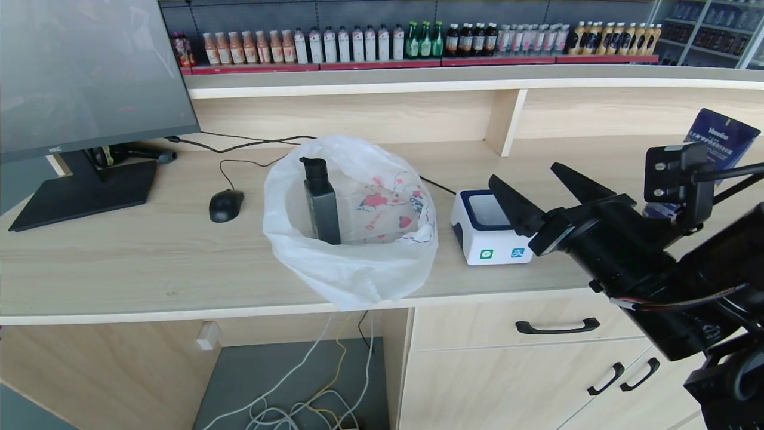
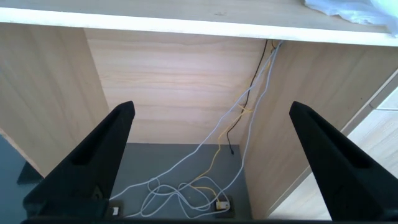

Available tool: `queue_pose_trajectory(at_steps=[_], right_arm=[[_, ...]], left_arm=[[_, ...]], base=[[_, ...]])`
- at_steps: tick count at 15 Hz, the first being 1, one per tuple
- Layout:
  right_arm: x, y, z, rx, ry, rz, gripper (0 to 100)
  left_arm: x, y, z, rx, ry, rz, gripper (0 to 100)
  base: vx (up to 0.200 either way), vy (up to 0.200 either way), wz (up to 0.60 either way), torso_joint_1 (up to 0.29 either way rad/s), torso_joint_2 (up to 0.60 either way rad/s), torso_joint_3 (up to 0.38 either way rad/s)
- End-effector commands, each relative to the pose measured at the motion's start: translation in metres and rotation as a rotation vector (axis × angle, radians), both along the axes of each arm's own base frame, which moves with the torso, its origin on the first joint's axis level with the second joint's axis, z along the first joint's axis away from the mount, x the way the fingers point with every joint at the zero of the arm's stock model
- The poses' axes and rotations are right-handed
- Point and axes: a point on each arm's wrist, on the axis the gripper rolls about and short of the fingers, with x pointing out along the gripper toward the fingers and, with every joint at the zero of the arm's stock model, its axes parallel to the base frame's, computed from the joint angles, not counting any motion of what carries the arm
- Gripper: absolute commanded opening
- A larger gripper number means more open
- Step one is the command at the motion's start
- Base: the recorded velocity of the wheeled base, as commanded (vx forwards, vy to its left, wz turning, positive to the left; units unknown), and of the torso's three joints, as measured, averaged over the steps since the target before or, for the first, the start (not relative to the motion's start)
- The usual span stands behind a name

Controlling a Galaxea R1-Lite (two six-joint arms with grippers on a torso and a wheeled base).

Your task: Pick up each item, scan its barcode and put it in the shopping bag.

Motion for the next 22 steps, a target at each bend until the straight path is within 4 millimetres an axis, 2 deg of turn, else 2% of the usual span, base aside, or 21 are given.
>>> queue_pose_trajectory(at_steps=[1,18,22], right_arm=[[-0.001,-0.0006,0.0015,0.003,-0.006,0.0,100],[-0.0089,-0.0063,-0.0011,-0.005,0.007,-0.003,100],[-0.0084,-0.006,-0.003,-0.009,0.014,-0.003,100]], left_arm=[[0.0001,0.0,0.0,-0.001,0.001,0.0,100],[0.0,0.0,0.0,-0.001,0.0,0.0,100],[0.0,0.0,0.0001,0.001,-0.002,0.0,100]], base=[[0.0,-0.2,0.0,0.002,0.0,0.002],[0.0,-0.2,0.0,0.003,0.0,0.002],[0.0,0.0,0.0,0.0,0.0,0.0]])
